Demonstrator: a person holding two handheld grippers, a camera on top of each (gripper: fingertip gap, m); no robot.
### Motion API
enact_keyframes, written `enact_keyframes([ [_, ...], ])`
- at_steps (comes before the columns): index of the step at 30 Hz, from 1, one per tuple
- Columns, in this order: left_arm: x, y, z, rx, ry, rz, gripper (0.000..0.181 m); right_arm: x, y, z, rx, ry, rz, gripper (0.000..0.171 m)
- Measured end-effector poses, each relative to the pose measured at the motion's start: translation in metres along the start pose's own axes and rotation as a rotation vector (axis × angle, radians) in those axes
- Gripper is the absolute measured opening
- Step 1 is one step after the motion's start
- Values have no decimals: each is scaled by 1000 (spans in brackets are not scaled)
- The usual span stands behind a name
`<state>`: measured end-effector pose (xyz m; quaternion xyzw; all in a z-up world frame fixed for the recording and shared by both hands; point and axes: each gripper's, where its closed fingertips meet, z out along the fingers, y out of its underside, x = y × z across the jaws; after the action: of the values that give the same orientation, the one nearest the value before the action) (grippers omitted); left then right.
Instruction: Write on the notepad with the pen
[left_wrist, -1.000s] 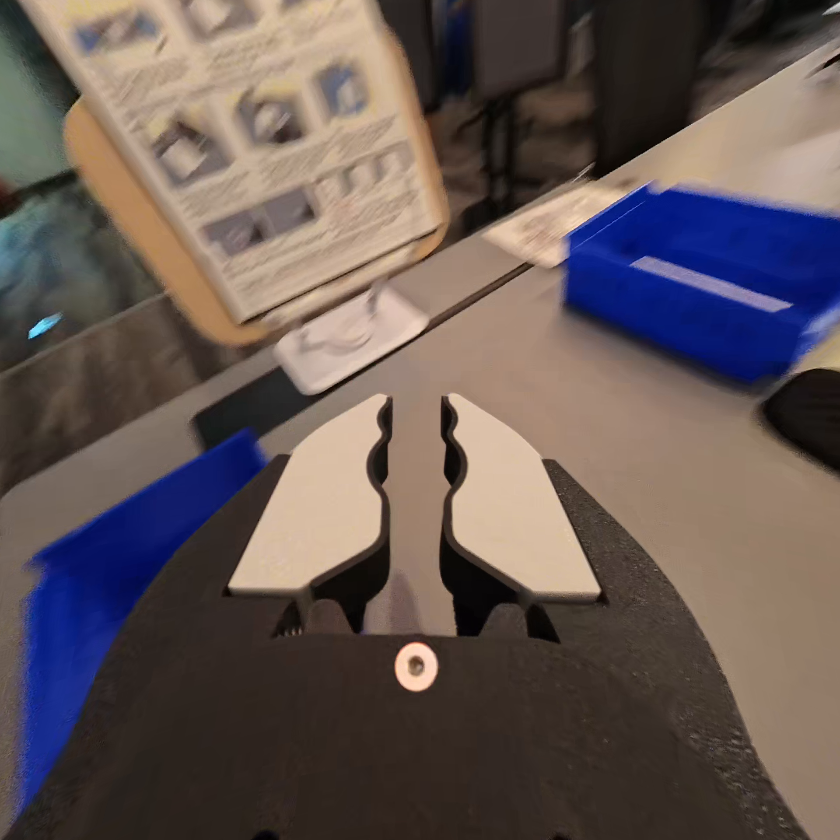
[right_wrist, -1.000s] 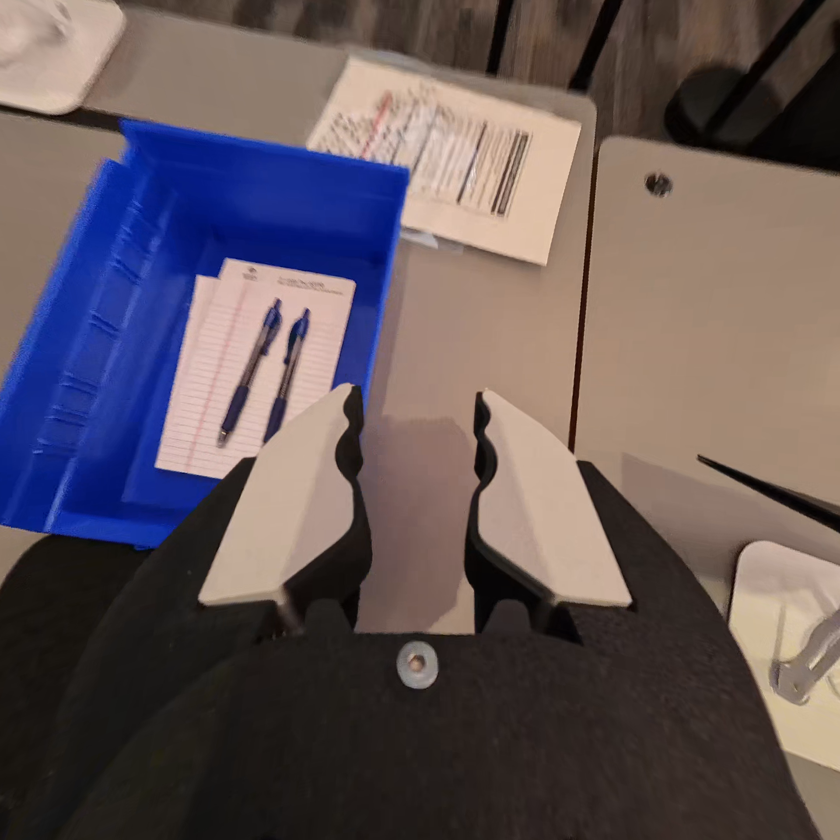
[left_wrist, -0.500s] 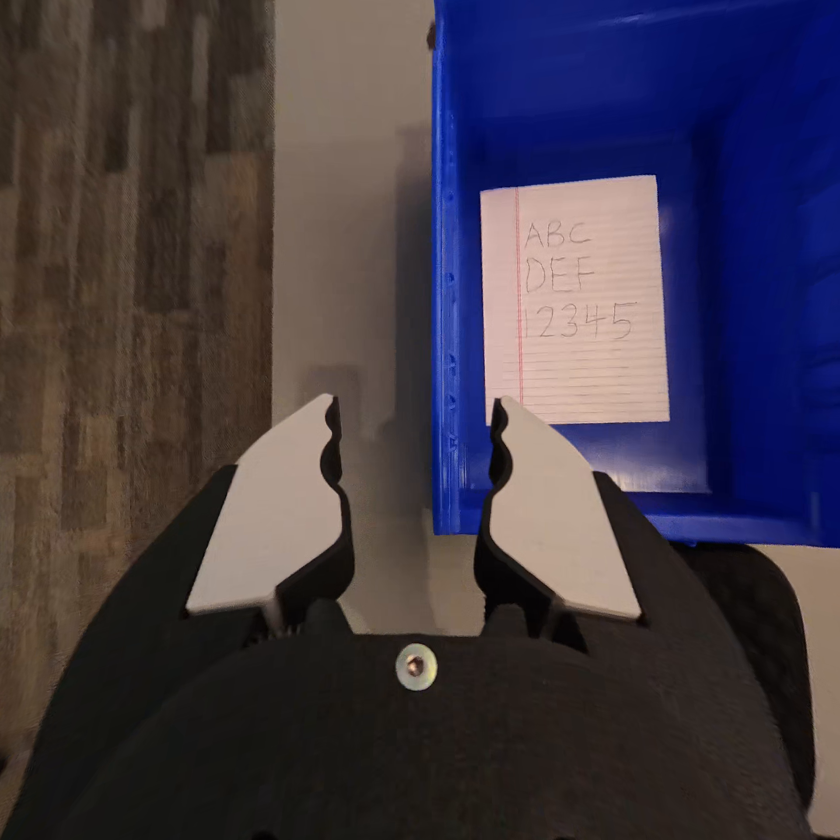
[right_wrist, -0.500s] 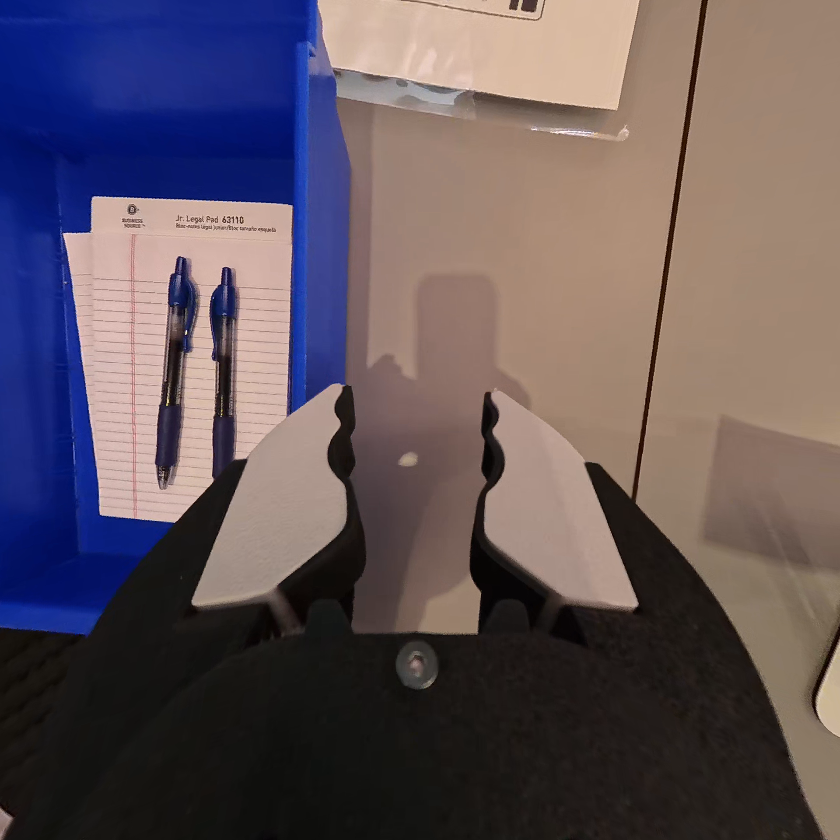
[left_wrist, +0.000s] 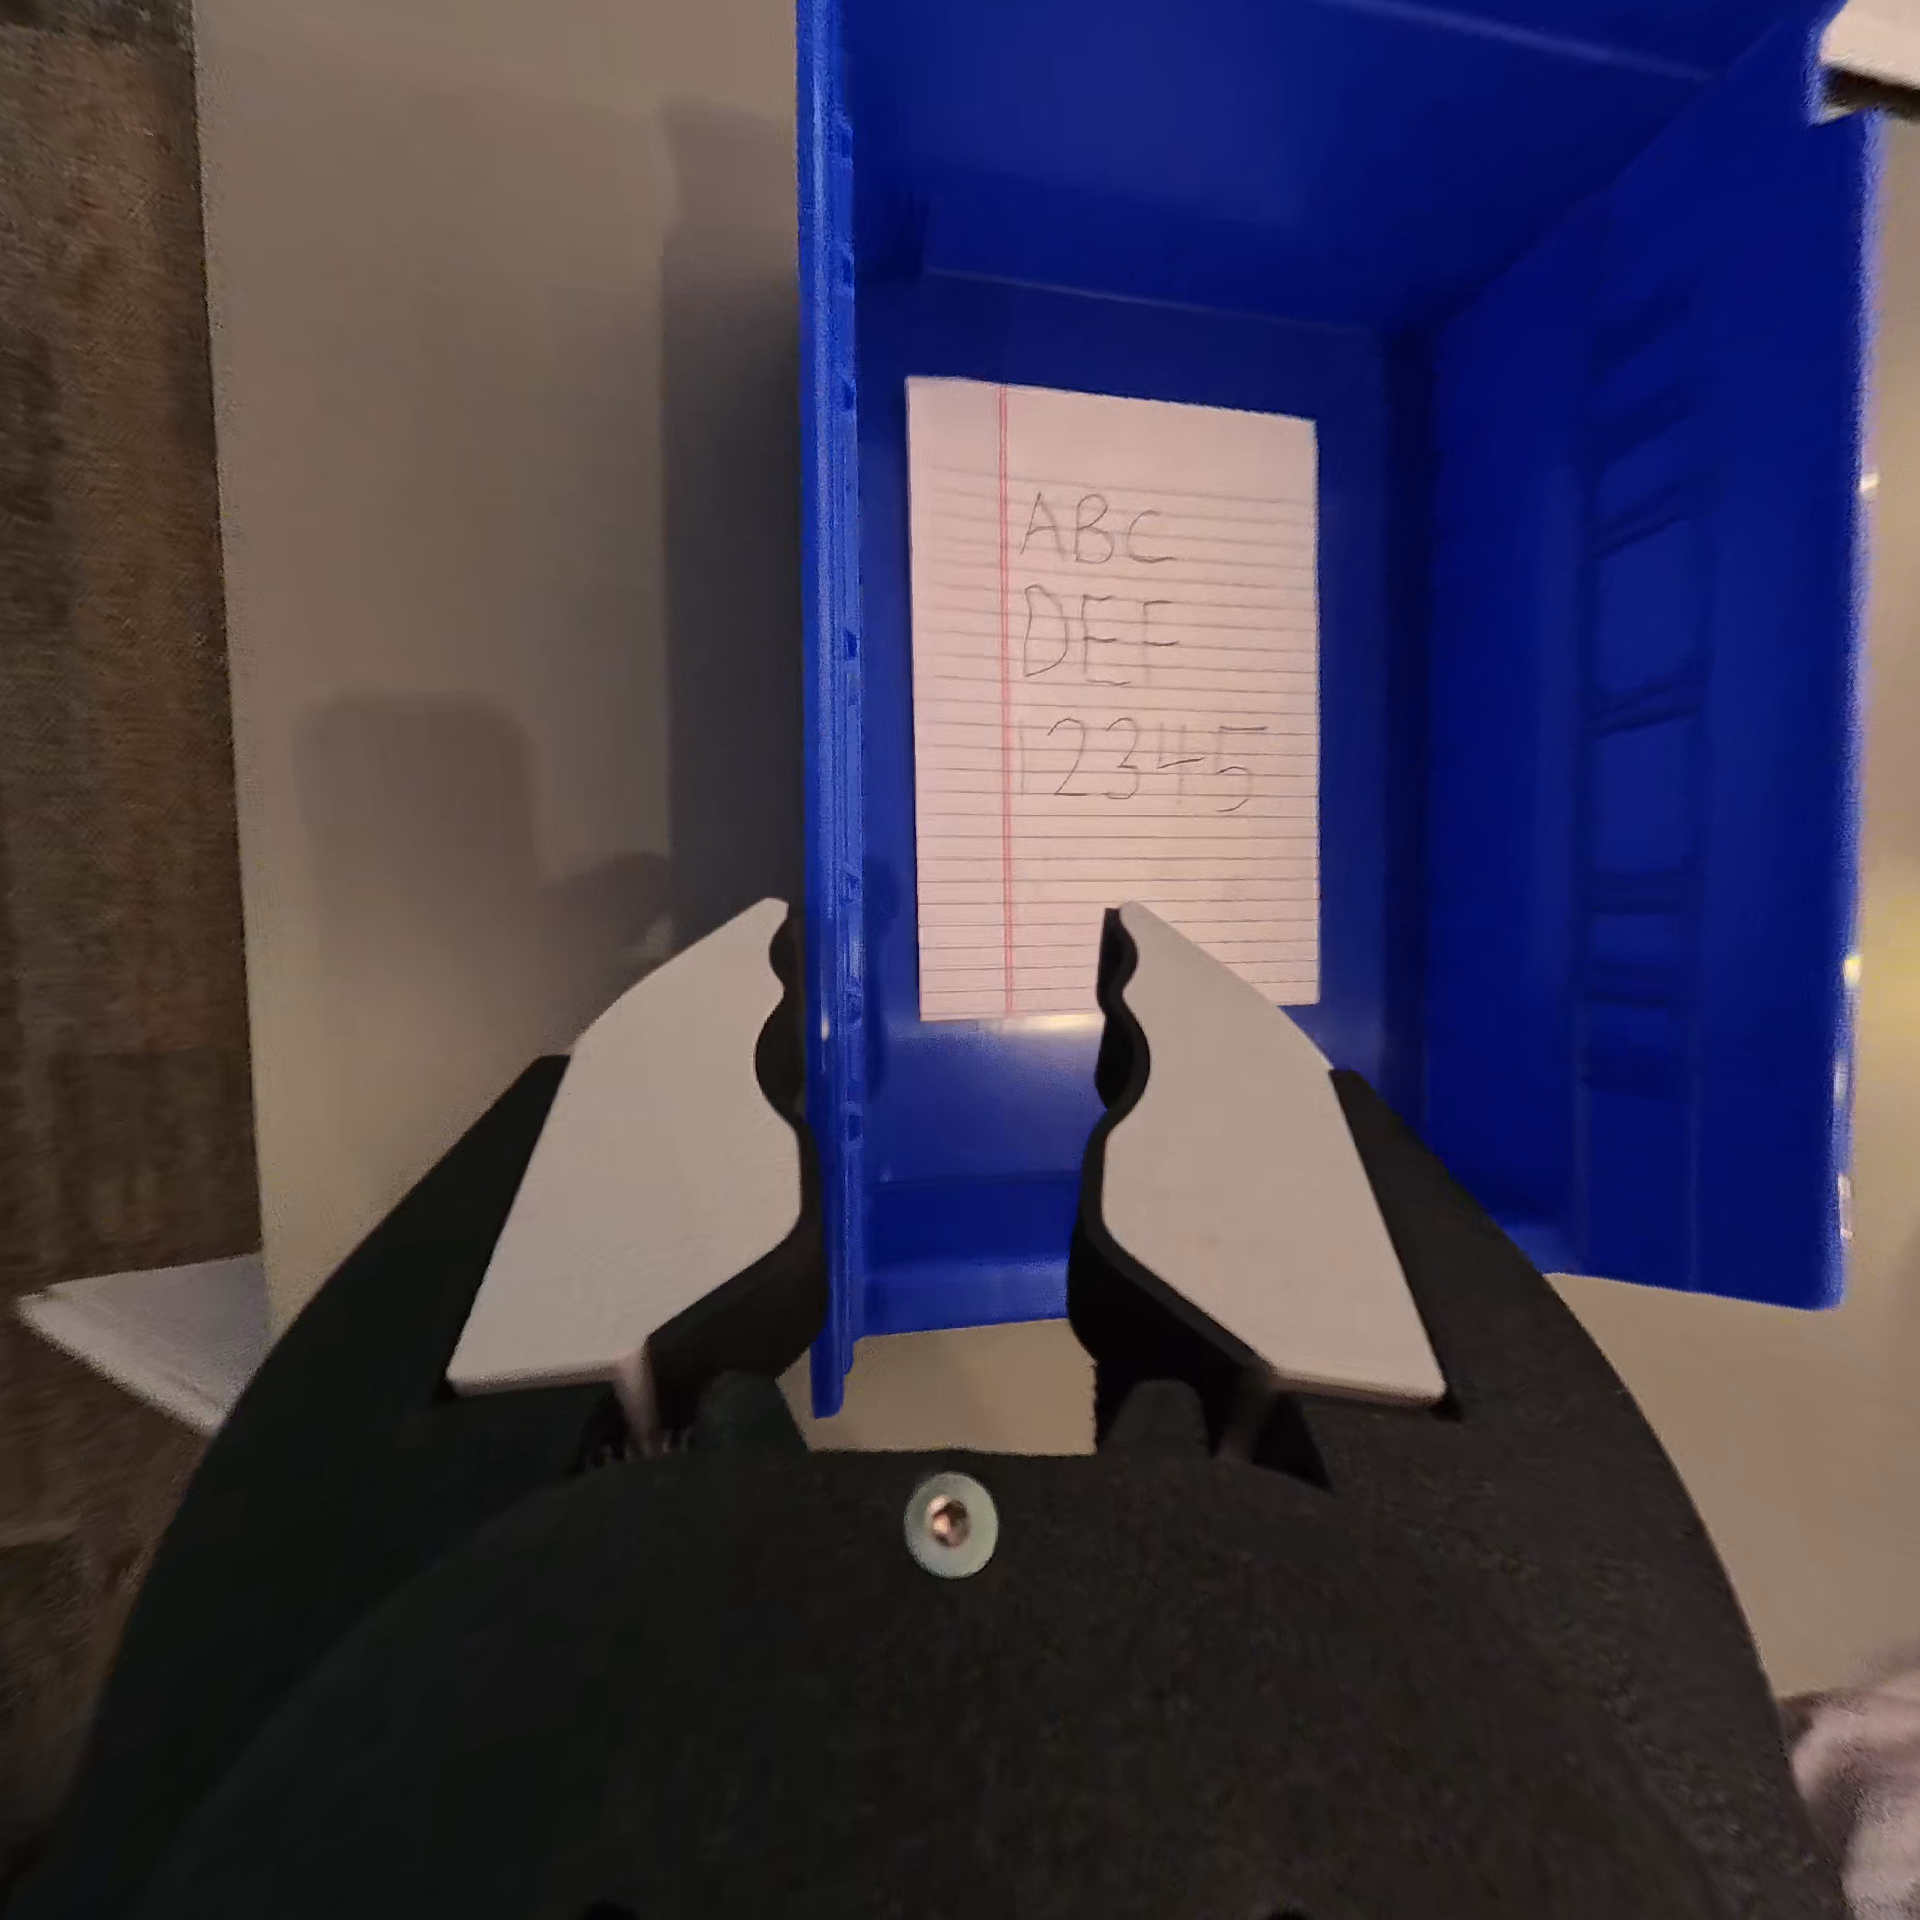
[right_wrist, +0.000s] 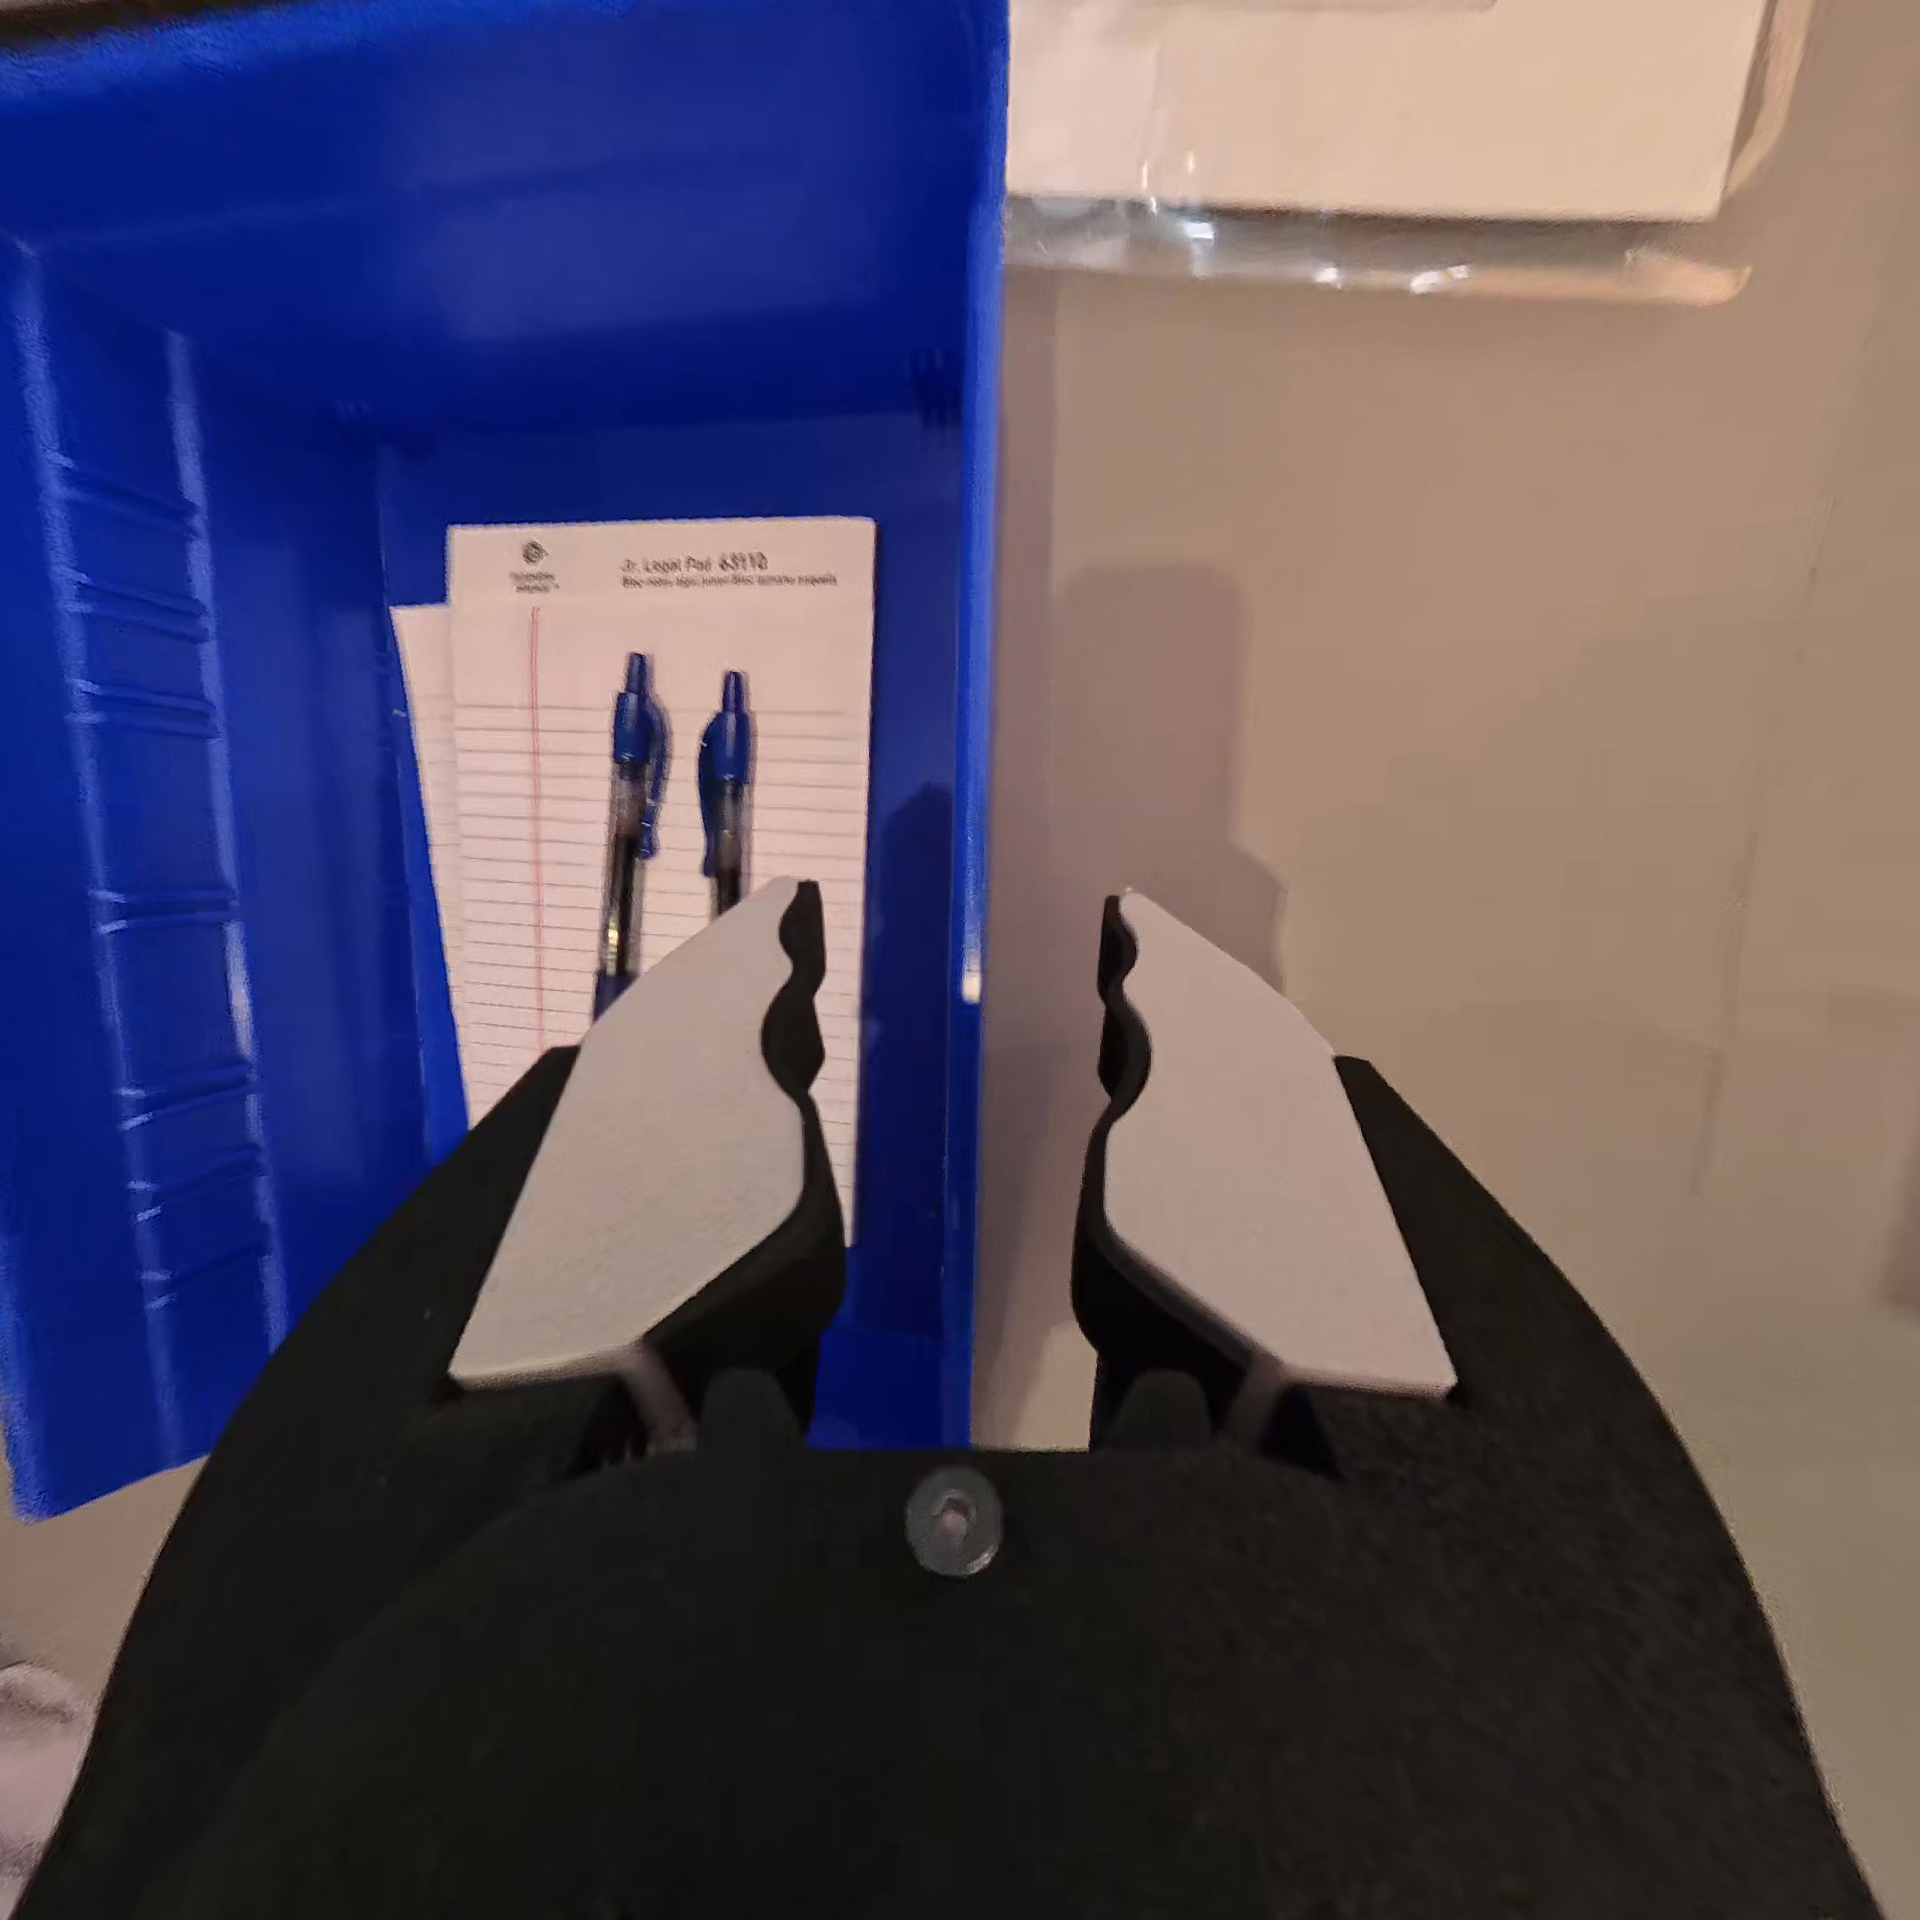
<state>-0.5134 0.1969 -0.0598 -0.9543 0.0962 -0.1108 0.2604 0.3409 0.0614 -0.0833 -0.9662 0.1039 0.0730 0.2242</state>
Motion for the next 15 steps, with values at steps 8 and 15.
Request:
enact_keyframes([
  [8, -7, 12, 12, -174, -151, 68, 52, 15, 32, 30, -185, 174, -117, 25],
  [15, -25, 20, 18, -296, -285, 133, 28, 4, 35, 31, -213, 38, -37, 6],
])
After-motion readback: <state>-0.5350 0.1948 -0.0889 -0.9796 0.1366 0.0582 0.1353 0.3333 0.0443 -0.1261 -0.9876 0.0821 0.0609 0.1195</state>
